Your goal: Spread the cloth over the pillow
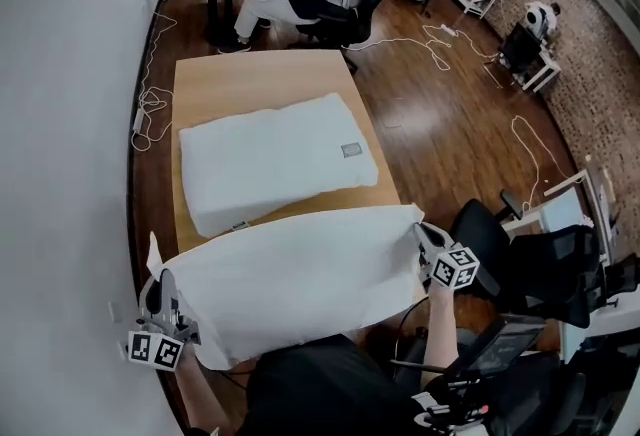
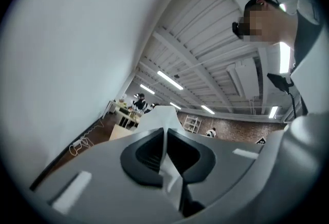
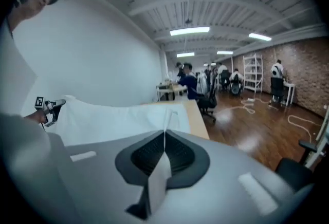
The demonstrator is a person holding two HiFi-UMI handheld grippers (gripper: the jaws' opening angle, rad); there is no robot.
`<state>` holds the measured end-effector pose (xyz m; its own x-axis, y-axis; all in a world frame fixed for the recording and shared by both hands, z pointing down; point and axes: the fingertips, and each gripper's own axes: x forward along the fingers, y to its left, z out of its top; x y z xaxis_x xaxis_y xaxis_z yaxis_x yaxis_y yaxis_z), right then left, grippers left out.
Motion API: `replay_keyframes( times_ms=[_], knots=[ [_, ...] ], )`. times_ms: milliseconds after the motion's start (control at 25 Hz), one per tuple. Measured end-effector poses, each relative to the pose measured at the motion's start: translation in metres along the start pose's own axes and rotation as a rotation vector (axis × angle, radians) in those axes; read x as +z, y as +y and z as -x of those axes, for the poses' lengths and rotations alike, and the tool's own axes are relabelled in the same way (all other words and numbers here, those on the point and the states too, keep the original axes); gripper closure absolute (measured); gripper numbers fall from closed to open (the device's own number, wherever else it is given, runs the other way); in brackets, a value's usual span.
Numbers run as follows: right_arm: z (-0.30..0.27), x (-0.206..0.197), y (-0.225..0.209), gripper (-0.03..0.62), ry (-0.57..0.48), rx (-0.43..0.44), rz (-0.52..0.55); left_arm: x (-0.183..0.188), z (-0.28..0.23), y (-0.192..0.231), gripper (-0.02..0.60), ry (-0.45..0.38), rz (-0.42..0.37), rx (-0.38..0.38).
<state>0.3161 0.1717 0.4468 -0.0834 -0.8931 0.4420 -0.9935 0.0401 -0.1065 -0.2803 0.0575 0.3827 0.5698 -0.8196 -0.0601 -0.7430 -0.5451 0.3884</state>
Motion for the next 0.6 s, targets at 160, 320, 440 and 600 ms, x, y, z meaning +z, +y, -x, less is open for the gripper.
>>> replay_keyframes(
  times_ms=[160, 320, 440, 600],
  knots=[
    [0.04, 0.1, 0.008, 0.586, -0.236, -0.029, 0.097, 0.071, -0.01, -0.008, 0.575, -0.16, -0.111, -0.047],
    [0.043, 0.161, 0.011, 0.586, -0.34, -0.036, 0.186, 0.106, -0.036, -0.01, 0.575, -0.213, -0.179, -0.059],
    [0.024, 0.178, 0.0, 0.586, -0.342, -0.02, 0.214, 0.114, -0.06, -0.008, 0.575, -0.22, -0.188, -0.063],
    [-0.022, 0.207, -0.022, 0.587, -0.368, 0.017, 0.248, 0.118, -0.108, 0.0, 0.575, -0.205, -0.225, -0.035]
  ],
)
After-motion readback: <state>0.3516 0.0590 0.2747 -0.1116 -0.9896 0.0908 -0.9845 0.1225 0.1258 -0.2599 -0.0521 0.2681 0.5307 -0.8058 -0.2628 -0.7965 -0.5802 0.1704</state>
